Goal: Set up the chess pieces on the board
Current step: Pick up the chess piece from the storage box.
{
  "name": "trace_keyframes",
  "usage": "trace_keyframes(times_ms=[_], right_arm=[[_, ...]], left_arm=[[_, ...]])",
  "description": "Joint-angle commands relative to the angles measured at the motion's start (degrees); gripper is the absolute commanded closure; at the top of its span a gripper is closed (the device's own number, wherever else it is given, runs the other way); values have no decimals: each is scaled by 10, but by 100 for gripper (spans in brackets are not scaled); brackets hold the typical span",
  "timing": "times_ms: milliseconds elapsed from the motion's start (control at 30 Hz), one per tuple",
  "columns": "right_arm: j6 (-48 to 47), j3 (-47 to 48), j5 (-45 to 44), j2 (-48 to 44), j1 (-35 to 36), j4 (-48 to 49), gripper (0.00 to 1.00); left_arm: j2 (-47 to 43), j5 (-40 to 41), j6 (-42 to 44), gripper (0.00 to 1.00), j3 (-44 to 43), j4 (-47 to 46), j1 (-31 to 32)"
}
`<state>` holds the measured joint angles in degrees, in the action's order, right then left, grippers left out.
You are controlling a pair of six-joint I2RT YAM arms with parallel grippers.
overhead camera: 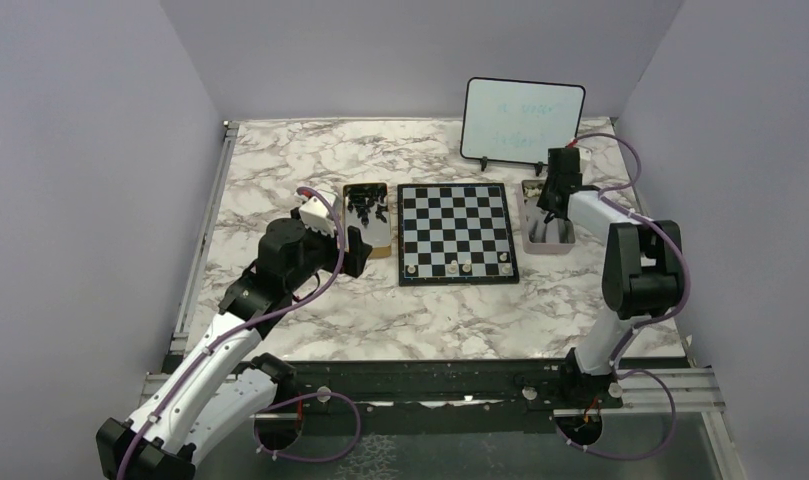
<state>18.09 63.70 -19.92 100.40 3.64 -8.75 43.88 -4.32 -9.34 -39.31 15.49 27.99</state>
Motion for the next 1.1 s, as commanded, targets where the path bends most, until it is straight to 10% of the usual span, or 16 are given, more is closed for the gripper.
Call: trace_keyframes(times_ms=[0,1067], right_arm=[[38,31,2,33,-3,18,66],[45,49,5,115,-2,5,77]], left_arm=[[-12,-16,4,1,6,-15,1],[-11,-29,6,1,10,-18,1]])
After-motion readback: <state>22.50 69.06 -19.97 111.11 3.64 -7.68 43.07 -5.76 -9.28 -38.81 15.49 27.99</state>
